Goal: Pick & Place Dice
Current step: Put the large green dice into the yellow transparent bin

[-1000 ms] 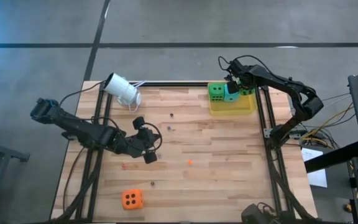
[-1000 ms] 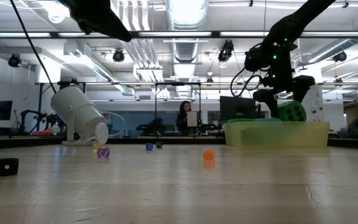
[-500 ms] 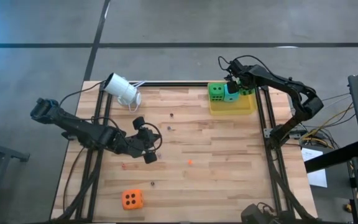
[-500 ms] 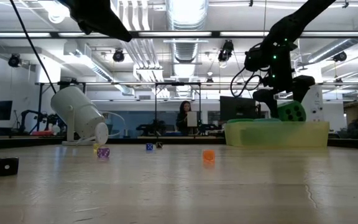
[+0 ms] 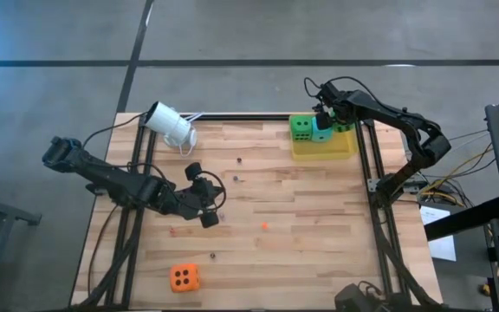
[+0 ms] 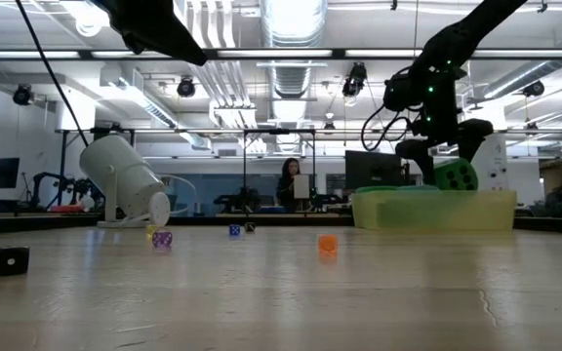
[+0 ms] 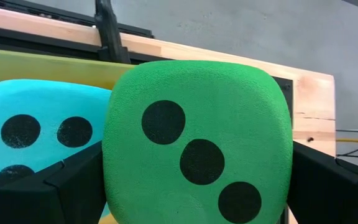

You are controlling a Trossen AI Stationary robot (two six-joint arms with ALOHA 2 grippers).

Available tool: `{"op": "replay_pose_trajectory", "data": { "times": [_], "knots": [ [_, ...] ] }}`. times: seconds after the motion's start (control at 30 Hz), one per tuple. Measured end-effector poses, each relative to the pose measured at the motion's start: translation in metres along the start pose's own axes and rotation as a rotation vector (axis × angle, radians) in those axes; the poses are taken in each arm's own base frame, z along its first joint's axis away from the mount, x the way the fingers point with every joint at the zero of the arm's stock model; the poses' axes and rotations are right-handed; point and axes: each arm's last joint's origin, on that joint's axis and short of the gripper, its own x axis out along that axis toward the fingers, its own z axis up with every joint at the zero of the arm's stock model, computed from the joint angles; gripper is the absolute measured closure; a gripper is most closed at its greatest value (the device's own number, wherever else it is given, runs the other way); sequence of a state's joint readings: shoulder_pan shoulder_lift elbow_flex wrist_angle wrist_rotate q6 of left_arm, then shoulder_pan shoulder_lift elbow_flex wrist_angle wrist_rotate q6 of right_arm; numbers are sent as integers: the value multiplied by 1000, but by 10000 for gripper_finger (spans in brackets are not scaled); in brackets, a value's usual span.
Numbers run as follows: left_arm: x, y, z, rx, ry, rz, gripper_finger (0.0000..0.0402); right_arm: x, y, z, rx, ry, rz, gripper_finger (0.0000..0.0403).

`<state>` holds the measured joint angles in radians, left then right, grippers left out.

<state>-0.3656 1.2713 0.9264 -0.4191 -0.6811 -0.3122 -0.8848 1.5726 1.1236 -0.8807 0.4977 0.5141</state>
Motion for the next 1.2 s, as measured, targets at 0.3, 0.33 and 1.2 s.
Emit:
{"op": "replay_pose_trajectory", "data": {
  "times": [0.3,0.33,1.2],
  "knots": [
    [0,0,0,0,0,0,390,0,0,0,-9,0,7,21],
    [0,0,0,0,0,0,390,0,0,0,-12,0,7,21],
    [0,0,0,0,0,0,390,-3,-1,-1,13,2,35,3]
  ]
}}
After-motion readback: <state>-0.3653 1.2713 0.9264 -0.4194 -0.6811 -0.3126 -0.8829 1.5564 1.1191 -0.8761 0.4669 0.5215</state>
